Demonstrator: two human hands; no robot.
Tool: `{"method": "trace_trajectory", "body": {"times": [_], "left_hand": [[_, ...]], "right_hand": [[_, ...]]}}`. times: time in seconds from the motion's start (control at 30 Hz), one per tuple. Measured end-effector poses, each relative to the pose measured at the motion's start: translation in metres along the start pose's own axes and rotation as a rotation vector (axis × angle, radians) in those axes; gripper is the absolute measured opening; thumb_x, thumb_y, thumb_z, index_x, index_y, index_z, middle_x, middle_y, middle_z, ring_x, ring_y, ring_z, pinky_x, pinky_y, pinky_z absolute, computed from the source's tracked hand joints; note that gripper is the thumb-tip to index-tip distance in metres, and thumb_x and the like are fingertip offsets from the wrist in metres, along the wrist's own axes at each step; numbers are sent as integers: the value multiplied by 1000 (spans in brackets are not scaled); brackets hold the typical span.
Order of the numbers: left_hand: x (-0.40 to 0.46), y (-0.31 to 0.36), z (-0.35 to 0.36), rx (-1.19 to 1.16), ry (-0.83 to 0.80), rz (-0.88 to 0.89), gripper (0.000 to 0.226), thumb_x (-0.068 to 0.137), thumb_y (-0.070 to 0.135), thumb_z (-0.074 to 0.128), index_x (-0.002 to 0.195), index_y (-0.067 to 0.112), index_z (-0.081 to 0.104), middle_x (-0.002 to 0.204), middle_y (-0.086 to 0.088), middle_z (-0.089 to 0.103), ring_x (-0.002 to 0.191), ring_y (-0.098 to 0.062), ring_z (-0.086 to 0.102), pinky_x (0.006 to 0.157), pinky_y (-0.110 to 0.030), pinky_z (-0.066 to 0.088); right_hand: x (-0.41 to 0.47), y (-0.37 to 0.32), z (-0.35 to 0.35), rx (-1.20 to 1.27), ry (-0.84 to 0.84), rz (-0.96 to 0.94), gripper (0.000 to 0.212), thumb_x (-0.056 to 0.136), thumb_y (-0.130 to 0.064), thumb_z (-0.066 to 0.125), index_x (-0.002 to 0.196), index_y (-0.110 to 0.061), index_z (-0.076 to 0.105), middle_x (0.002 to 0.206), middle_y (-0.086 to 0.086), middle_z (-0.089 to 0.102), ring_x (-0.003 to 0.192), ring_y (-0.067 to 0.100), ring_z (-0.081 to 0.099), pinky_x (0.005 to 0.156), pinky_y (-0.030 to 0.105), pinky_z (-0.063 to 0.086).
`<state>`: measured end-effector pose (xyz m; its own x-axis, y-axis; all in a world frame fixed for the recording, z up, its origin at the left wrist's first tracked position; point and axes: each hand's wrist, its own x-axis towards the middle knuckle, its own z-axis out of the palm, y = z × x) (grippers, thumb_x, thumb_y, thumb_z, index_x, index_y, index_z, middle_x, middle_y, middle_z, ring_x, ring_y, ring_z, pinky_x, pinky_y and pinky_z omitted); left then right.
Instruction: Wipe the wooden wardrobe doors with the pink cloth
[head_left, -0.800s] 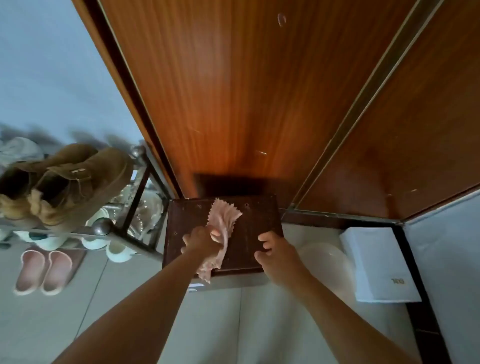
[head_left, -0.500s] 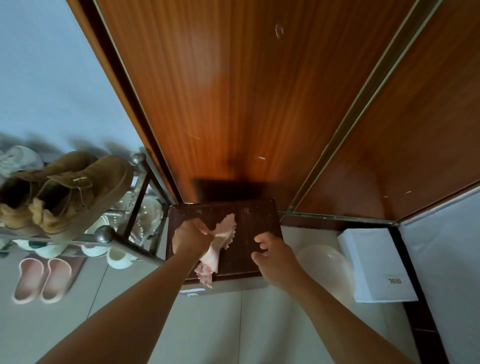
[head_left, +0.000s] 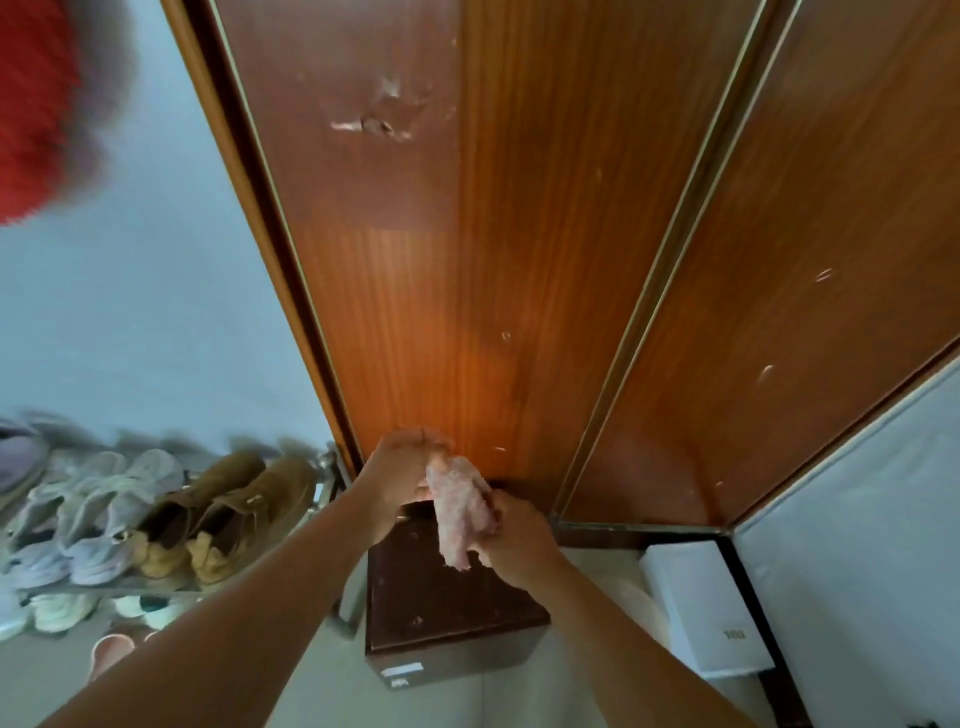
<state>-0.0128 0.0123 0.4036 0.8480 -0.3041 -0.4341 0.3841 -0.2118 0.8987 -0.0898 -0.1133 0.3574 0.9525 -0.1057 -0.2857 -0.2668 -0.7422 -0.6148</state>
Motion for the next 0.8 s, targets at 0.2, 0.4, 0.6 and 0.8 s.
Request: {"method": "trace_trajectory", "body": {"times": [0.2, 0.4, 0.6, 0.8], "left_hand": [[-42, 98, -1, 132, 49, 215, 25, 82, -5, 49, 76, 14, 64, 73, -6, 59, 72, -22, 55, 60, -26, 43], [-60, 151, -1, 718, 165, 613, 20, 85, -1, 51, 82, 4, 70, 82, -8, 66, 68, -15, 62, 58, -18, 51], [-83, 186, 42, 766, 132, 684, 27, 90, 18, 52, 64, 22, 47, 66, 4, 48, 58, -6, 44, 49, -18, 29], [-94, 203, 103, 574, 88, 577, 5, 91, 19, 50, 88, 15, 52, 87, -4, 55, 73, -12, 52, 56, -22, 39]], "right_hand": [[-24, -46, -66, 198, 297, 66, 23, 93, -23, 59, 112, -12, 60, 106, 5, 66, 93, 16, 63, 70, 17, 47], [-65, -52, -155, 98, 454, 101, 26, 85, -29, 67, 71, -27, 45, 79, -3, 54, 73, 12, 51, 61, 18, 39], [-115, -43, -235, -47, 389, 115, 10, 94, -21, 56, 93, -12, 60, 87, 1, 59, 85, 19, 59, 76, 26, 46], [-158, -6, -291, 172, 299, 222, 20, 94, -20, 57, 110, -12, 67, 91, -3, 64, 78, 8, 60, 54, 11, 43]]}}
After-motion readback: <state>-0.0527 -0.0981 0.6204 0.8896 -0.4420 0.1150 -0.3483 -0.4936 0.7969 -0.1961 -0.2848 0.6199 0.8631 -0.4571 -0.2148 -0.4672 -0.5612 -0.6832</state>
